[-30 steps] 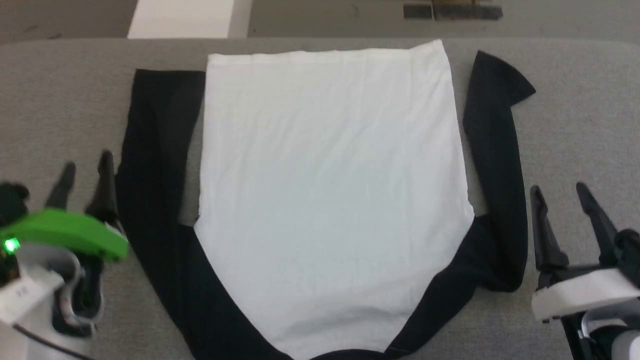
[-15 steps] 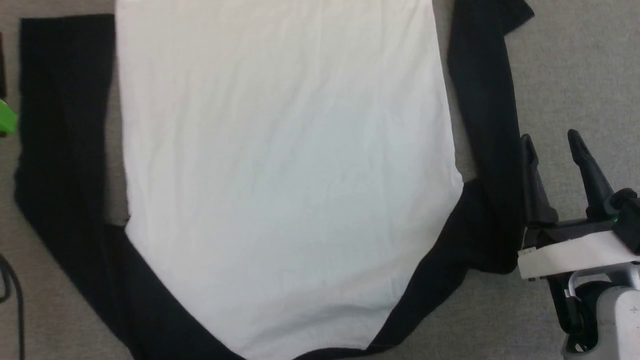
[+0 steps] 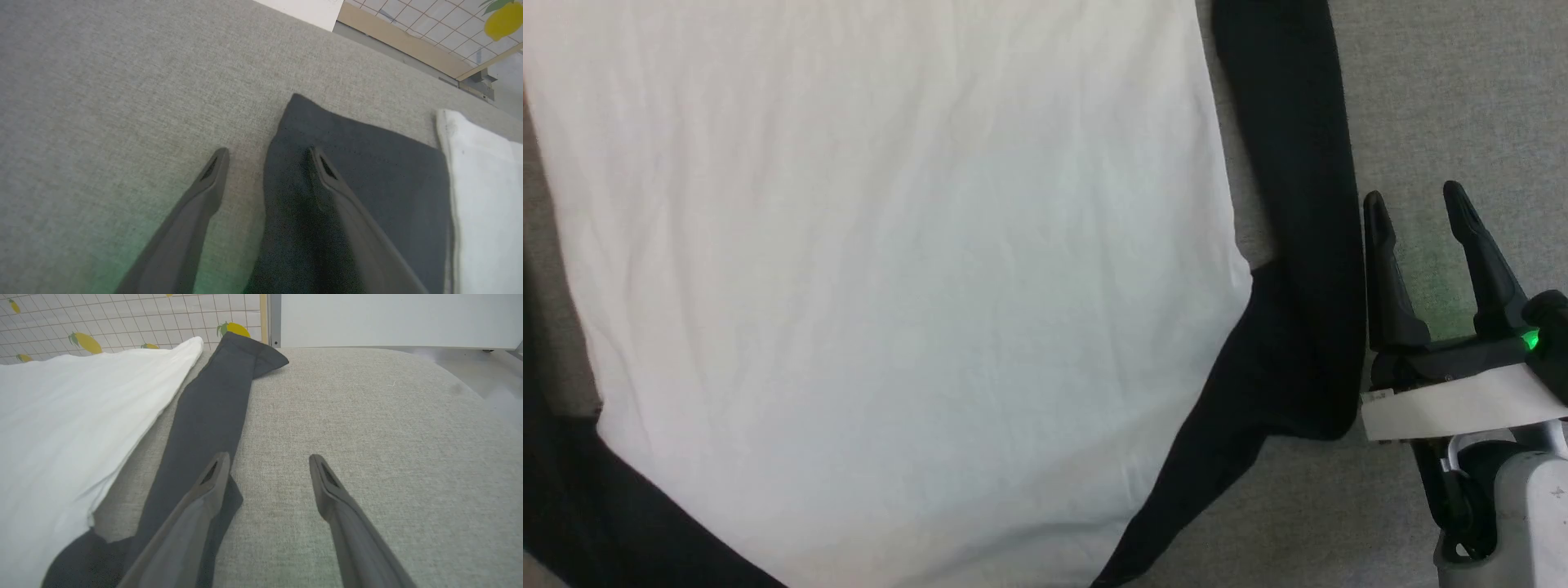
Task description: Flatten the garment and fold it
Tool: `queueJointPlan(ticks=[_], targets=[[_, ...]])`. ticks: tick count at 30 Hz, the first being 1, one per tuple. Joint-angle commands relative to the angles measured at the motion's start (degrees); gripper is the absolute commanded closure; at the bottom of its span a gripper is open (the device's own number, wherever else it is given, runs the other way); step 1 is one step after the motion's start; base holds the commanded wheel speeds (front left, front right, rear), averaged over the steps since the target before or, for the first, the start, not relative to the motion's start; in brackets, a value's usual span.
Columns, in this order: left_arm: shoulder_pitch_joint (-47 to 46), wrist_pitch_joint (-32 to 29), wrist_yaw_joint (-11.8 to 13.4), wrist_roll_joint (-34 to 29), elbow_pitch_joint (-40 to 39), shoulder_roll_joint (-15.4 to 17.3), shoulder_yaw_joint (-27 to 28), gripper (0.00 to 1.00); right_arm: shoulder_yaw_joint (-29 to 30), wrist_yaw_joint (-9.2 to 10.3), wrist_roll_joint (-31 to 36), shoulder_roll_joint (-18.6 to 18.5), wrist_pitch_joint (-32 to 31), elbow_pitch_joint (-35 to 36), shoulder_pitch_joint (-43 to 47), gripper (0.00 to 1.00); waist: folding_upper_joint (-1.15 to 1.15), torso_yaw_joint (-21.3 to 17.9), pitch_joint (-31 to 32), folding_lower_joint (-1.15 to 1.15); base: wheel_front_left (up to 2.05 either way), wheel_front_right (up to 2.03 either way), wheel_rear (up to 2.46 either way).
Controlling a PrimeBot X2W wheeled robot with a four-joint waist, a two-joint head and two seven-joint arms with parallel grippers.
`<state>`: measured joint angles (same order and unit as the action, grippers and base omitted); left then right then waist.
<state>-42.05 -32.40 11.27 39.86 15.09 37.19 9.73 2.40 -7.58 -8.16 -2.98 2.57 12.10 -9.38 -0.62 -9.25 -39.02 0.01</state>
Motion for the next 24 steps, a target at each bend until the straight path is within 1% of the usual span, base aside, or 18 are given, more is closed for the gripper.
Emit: queueJointPlan(ticks=[1, 2, 3, 4, 5, 9, 14, 18, 21, 24], targets=[[0.4, -1.6, 1.5, 0.2, 0.7, 0.3, 0.0, 0.00, -0.1, 0.09, -0.4, 0.1, 0.5, 0.1, -1.0, 0.00, 0.62, -1.2, -1.4, -0.01, 0.00, 0.00, 0.00], [1.1, -2.7, 2.2, -0.3, 0.9, 0.7, -0.5, 0.05, -0.2, 0.09, -0.4, 0.1, 0.5, -0.1, -1.1, 0.00, 0.62, -1.1, -1.3, -0.01, 0.00, 0.00, 0.00], [1.4, -3.4, 2.5, -0.8, 0.9, 1.0, -1.0, 0.53, -0.2, 0.09, -0.3, 0.1, 0.5, -0.2, -1.2, 0.00, 0.62, -1.0, -1.2, -0.01, 0.00, 0.00, 0.00], [1.7, -3.5, 2.7, -1.2, 0.8, 1.2, -1.2, 0.69, -0.2, 0.09, -0.2, 0.1, 0.4, -0.3, -1.2, 0.00, 0.62, -0.9, -1.0, -0.01, 0.00, 0.00, 0.00], [1.9, -3.1, 2.9, -1.2, 0.7, 1.1, -1.1, 1.00, -0.2, 0.09, -0.2, 0.1, 0.3, -0.4, -1.3, 0.00, 0.62, -0.8, -0.8, -0.01, 0.00, 0.00, 0.00], [2.8, 0.9, 1.1, -1.2, 1.4, 0.4, -0.8, 1.00, 0.0, 0.09, 0.1, 0.1, 0.2, -1.0, -1.5, 0.00, 0.62, 0.1, 1.4, -0.01, 0.00, 0.00, 0.00], [4.2, 8.9, -3.3, -0.8, 3.2, -0.3, 0.4, 1.00, 0.8, 0.09, 0.8, 0.1, 0.0, -2.1, -0.9, 0.00, 0.62, 1.8, 7.1, -0.01, 0.00, 0.00, 0.00], [5.7, 15.2, -6.1, -0.6, 4.4, -0.9, 1.5, 1.00, 1.4, 0.09, 0.9, 0.1, -0.5, -3.2, 0.6, 0.00, 0.62, 3.8, 12.8, -0.01, 0.00, 0.00, 0.00], [7.1, 17.7, -8.2, -0.3, 4.3, -1.3, 1.5, 1.00, 1.8, 0.09, 0.8, 0.1, -1.1, -3.8, 2.2, 0.00, 0.62, 5.1, 16.7, -0.01, 0.00, 0.00, 0.00], [9.2, 18.9, -10.2, 0.6, 2.3, -1.6, 1.7, 1.00, 2.4, 0.09, 0.4, 0.1, -1.6, -4.3, 4.0, 0.00, 0.62, 6.2, 20.7, -0.01, 0.00, 0.00, 0.00]])
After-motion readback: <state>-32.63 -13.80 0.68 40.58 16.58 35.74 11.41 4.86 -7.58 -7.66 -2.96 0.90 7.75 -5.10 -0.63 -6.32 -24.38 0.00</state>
